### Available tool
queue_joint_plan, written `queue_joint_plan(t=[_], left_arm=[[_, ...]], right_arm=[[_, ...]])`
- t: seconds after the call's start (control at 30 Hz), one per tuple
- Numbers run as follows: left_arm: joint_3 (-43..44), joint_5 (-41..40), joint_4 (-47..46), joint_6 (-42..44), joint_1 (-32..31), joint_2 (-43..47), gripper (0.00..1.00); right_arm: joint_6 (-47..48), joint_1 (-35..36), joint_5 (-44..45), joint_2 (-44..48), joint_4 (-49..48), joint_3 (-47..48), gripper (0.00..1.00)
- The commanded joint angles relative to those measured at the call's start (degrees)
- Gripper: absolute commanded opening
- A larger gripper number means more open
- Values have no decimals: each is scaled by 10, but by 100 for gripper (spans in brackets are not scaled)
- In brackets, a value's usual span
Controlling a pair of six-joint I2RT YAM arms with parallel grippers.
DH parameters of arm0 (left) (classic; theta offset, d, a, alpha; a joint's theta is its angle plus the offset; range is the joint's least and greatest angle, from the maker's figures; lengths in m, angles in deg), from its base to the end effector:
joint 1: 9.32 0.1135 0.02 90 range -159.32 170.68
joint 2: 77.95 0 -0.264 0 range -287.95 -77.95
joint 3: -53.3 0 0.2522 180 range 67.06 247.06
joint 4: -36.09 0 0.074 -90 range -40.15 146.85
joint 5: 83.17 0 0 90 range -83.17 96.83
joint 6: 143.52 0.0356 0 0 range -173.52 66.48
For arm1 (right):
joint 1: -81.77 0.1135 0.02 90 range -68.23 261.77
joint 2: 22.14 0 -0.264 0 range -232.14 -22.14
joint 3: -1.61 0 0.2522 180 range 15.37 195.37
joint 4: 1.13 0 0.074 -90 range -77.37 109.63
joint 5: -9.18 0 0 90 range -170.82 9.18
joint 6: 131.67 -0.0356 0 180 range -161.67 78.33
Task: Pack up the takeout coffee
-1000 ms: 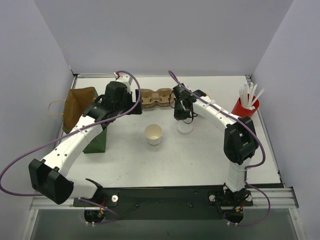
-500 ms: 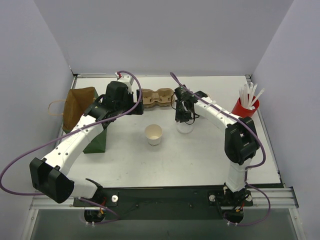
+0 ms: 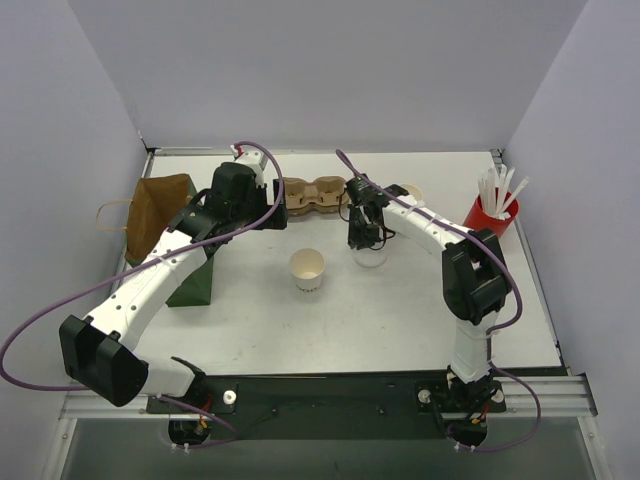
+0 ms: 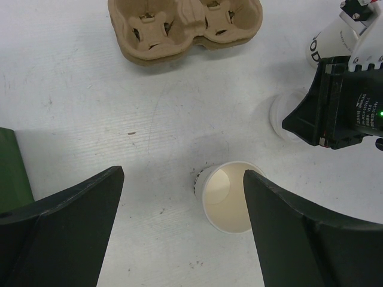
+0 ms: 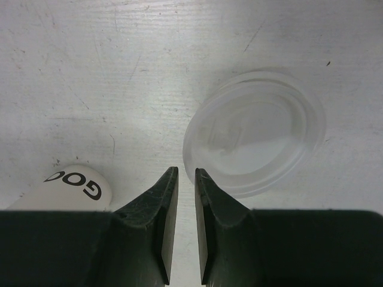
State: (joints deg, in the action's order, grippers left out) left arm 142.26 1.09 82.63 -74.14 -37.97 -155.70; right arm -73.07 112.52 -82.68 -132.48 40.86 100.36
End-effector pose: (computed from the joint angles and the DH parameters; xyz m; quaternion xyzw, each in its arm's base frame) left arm 0.2655 -0.1410 0.3572 0.0392 0.8867 -0.1507 0.4354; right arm 0.3637 0.2177 0.2222 0.0003 0.9498 0.1745 0.2597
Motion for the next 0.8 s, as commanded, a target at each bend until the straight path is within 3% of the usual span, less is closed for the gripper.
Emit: queue_joint_plan(t=[0.0,0.77], left_arm=[[7,0,-27,-4,4,4,92],[6,-2,-25,-5,4,5,92]], right_arm=[[-1,0,1,-3,4,-4,13],[-2,1,-4,-25,0,-4,10]])
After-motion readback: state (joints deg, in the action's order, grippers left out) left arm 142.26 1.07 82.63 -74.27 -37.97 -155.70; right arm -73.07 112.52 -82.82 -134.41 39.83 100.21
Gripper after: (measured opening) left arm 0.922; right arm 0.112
